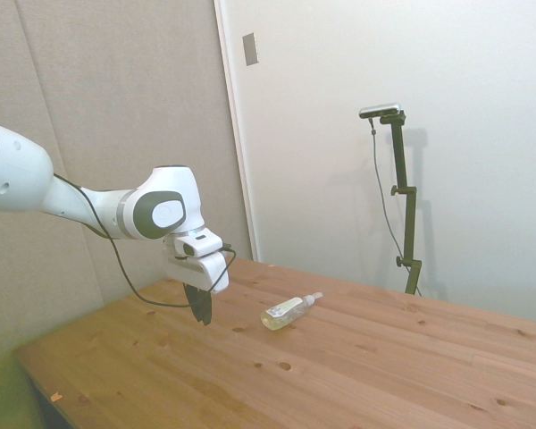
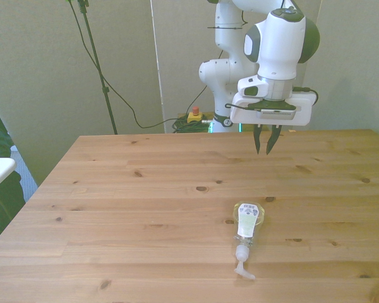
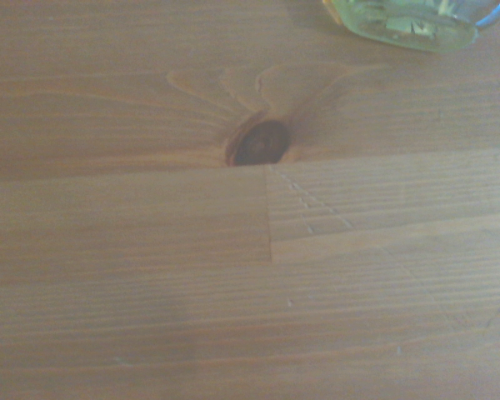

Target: Knock down the sanitizer

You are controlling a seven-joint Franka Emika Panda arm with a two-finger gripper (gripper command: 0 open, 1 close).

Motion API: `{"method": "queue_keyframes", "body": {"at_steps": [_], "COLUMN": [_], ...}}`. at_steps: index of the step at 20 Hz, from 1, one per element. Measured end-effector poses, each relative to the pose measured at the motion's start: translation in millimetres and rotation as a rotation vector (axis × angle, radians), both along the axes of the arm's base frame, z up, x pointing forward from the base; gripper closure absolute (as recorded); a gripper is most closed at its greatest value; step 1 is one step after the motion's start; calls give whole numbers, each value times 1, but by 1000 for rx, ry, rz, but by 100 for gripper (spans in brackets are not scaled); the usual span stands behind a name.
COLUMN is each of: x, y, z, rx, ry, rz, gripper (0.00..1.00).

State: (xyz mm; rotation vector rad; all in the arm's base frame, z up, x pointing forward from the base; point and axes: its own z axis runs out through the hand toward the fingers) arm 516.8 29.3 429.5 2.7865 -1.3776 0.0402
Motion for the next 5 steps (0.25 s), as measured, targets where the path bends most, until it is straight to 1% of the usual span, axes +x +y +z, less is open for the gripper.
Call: {"method": "queue_keyframes", "body": {"at_steps": [5], "x": [-9], "y": [0], "z": [-1], "rx": [4], "ry": [8], "rz": [14], "gripper": [0]}}
